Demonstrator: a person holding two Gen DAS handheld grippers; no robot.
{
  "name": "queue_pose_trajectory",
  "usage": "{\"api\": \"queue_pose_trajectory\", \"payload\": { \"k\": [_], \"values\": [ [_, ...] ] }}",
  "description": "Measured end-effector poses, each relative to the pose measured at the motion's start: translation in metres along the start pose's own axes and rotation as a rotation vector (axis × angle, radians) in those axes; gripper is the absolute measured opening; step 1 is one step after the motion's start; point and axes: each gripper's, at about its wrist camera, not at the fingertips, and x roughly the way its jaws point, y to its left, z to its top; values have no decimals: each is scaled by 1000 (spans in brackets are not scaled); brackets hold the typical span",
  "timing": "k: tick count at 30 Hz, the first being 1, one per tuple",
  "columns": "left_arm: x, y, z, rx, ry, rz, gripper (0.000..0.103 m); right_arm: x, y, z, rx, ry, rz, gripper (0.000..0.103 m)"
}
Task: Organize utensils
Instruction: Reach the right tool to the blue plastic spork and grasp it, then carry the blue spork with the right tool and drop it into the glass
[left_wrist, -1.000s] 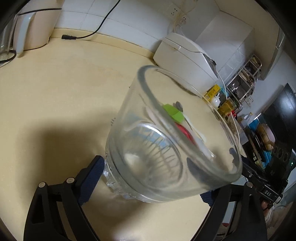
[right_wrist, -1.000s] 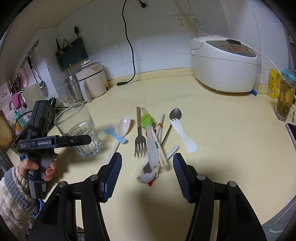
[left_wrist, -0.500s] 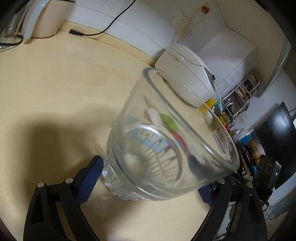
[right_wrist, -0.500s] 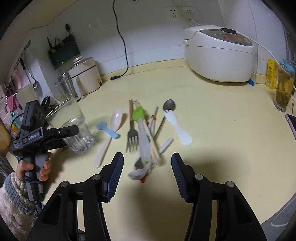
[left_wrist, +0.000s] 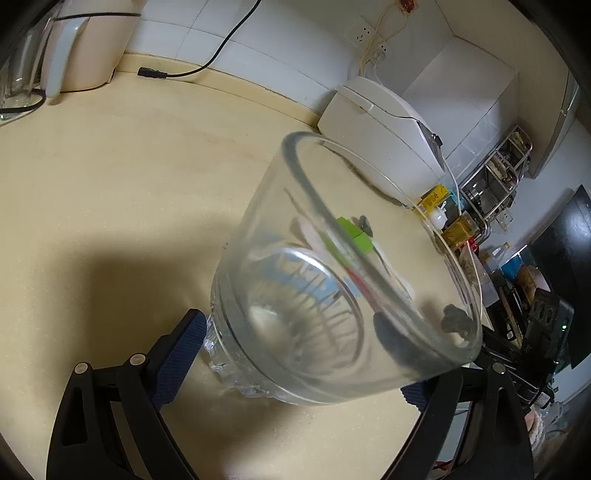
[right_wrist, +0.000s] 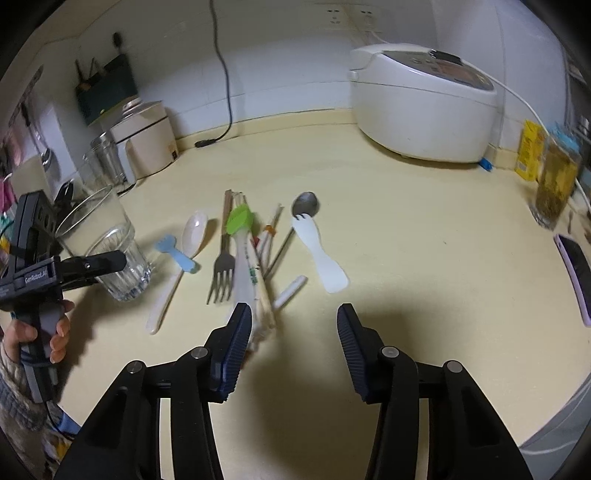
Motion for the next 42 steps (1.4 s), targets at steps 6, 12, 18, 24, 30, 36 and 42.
{"api": "queue_pose_trajectory", "payload": {
  "k": [6, 12, 18, 24, 30, 36, 42],
  "values": [
    [0, -1, 1, 1, -1, 18, 94, 16, 18, 34, -122, -13, 13, 49],
    [1, -3, 1, 7, 0, 31, 93, 49, 38, 67, -159, 59, 93, 44],
    [0, -2, 0, 8, 0, 35, 93, 81, 79, 72, -271, 109, 158, 39],
    [0, -2, 1, 12, 2, 41, 93, 97, 107, 58, -361, 137, 180, 39],
    [0, -1, 1, 8, 1, 35, 93, 111, 112, 50, -429, 163, 184, 18],
    [0, -1, 1, 6, 0, 33, 93, 107, 114, 41, -529, 152, 169, 13],
    [-1, -1, 1, 6, 0, 33, 93, 84, 89, 24, -557, 145, 83, 13]
  ]
}}
